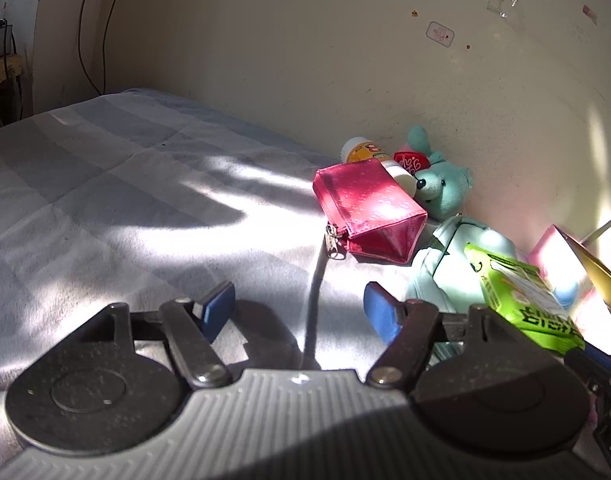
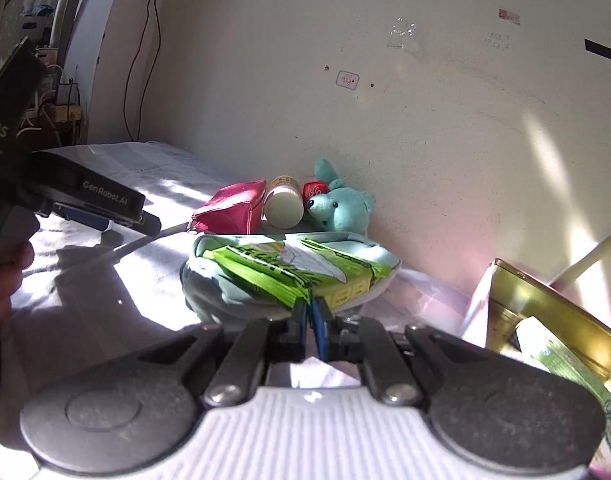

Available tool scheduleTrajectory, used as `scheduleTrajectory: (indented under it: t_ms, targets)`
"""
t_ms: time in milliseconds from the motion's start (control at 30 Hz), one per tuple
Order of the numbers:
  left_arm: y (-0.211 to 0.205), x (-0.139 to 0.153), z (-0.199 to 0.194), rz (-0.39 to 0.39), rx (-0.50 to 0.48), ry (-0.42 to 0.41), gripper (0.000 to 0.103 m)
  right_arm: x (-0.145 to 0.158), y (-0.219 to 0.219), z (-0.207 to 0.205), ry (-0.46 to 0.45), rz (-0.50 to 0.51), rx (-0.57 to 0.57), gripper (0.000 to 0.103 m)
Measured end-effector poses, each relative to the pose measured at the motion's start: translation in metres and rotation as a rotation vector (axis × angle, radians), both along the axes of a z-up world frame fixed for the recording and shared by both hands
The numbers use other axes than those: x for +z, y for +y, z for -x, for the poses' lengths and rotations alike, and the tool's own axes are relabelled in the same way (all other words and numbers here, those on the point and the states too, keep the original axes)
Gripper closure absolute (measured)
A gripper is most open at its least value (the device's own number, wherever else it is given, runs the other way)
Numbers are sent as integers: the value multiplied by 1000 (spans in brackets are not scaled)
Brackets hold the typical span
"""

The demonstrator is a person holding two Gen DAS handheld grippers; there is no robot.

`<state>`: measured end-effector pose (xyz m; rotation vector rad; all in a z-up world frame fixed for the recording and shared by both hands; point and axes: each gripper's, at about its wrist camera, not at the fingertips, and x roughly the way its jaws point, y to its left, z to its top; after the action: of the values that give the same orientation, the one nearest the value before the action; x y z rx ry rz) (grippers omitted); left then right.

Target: Organize objects

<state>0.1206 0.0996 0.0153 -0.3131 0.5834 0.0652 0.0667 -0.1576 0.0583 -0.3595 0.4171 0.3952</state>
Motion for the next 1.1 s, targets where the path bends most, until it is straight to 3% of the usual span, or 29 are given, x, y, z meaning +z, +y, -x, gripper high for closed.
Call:
scheduleTrajectory:
  t_ms: [200, 367, 500, 600, 700, 767, 800, 833, 900, 1100]
  targets:
    - [1, 0, 0, 1, -2, 1, 30, 4, -46, 59, 39, 6, 26, 98]
    - [-2, 1, 3, -12, -2, -4, 30, -7, -83, 81, 89, -15, -95, 96]
    - [-3, 1, 4, -17, -2, -7, 30, -12, -111, 84, 139, -109, -160, 87]
    - [-3, 1, 4, -13, 0, -8, 30, -12, -121, 87, 158, -163, -161, 66]
    - [-2, 1, 4, -11, -1, -6, 30, -11, -123, 91, 159, -185, -139, 59]
    - [-3, 1, 4, -12, -2, -4, 30, -8, -120, 93, 152, -190, -123, 47]
    - [-3, 1, 4, -12, -3, -4, 30, -6, -118, 93, 145, -194, -113, 37]
    - [-3, 1, 4, -12, -5, -4, 30, -3, -113, 93, 136, -200, -97, 21]
    - [-2, 1, 4, -8, -6, -2, 29, 2, -103, 89, 115, -212, -71, 5]
    - [1, 0, 3, 20, -7, 8, 29, 3, -69, 53, 179, -225, -81, 2]
